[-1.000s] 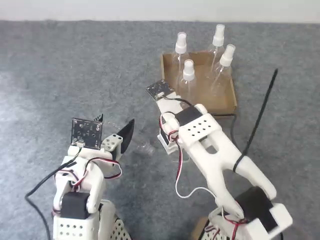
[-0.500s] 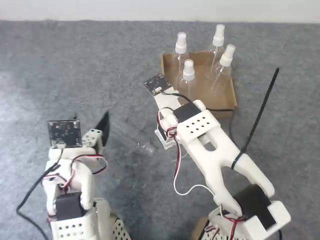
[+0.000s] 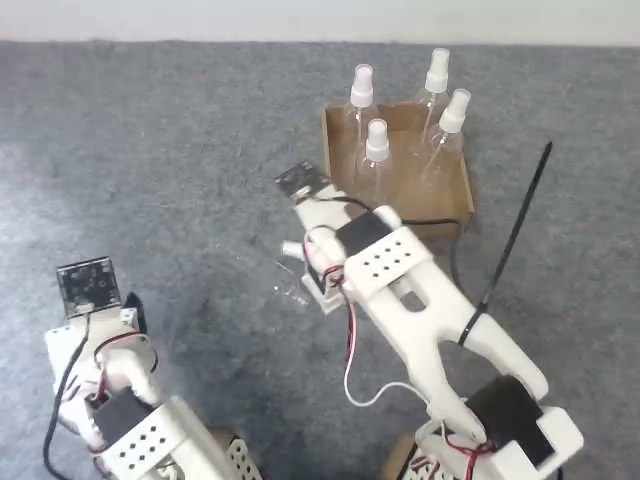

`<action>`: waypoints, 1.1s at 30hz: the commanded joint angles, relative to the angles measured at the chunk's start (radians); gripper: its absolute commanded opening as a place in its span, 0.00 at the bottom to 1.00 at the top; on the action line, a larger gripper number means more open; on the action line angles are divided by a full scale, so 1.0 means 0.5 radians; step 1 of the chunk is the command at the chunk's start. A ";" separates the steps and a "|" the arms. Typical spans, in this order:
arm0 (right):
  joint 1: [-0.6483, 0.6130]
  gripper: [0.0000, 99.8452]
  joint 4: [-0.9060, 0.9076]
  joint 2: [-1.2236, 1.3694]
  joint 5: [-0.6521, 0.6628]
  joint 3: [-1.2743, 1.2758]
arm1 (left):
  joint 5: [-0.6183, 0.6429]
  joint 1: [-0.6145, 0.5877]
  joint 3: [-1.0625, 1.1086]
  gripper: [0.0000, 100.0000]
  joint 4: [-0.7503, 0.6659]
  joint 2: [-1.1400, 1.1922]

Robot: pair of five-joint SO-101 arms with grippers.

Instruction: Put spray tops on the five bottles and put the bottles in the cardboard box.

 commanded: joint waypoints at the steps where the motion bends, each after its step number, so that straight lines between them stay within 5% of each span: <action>1: -0.051 0.36 -0.044 -0.127 0.018 -0.267 | -0.015 -0.068 0.020 0.27 0.040 -0.021; 5: -0.048 0.36 -0.106 -0.084 0.009 -0.565 | -0.015 -0.058 0.020 0.27 0.098 -0.021; 16: -0.410 0.36 -1.051 0.330 0.184 -0.387 | -0.028 -0.061 0.020 0.27 0.175 -0.018; 30: -0.477 0.36 -1.180 0.809 0.187 -0.368 | -0.028 -0.058 0.020 0.27 0.175 -0.012; 33: -0.483 0.27 -1.168 0.818 0.187 -0.325 | -0.028 -0.058 0.020 0.27 0.172 -0.012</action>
